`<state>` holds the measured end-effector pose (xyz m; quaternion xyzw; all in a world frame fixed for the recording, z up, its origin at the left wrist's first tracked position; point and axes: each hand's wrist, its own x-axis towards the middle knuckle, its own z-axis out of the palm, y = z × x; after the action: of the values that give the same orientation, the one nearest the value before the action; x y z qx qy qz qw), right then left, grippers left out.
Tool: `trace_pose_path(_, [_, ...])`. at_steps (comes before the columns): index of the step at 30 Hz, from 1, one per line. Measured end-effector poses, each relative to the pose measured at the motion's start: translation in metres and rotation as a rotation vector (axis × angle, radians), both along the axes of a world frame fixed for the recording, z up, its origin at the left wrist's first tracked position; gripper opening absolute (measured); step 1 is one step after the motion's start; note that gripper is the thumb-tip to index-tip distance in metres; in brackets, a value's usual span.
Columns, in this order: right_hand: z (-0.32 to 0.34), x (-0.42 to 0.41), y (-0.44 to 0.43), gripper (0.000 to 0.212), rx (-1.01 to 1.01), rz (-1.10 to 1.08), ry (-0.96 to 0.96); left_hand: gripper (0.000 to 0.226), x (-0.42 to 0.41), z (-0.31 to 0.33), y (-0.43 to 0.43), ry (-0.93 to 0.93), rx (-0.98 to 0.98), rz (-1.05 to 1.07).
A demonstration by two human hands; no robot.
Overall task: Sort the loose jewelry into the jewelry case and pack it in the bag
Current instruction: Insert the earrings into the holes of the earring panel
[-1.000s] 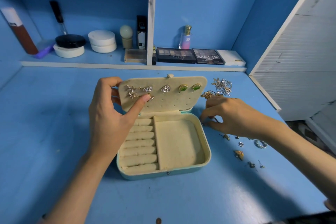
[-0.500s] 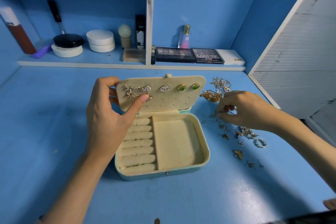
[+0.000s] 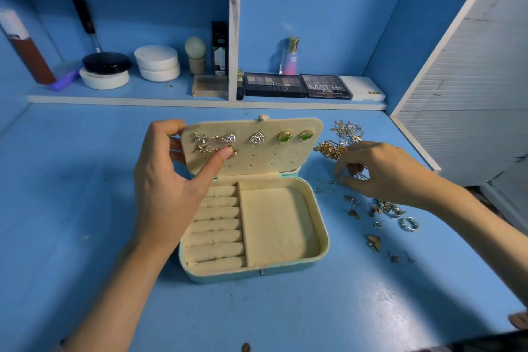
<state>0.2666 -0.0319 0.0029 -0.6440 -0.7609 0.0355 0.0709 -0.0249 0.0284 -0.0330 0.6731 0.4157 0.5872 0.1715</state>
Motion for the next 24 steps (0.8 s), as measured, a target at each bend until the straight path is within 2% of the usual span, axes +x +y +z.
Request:
trace_pose_path(3, [0.001,-0.002,0.000,0.017,0.001,0.059,0.010,0.047,0.000,0.000,0.000,-0.003,0.001,-0.008])
trace_pose_path(15, [-0.006,-0.009,0.007,0.005,-0.001,0.059,-0.013,0.048,-0.001,0.000,0.000,0.007,0.000,-0.002])
trace_pose_path(24, [-0.011,-0.006,0.013,0.004,0.042,0.028,0.140,0.048,-0.001,-0.002,0.001,0.012,0.000,0.002])
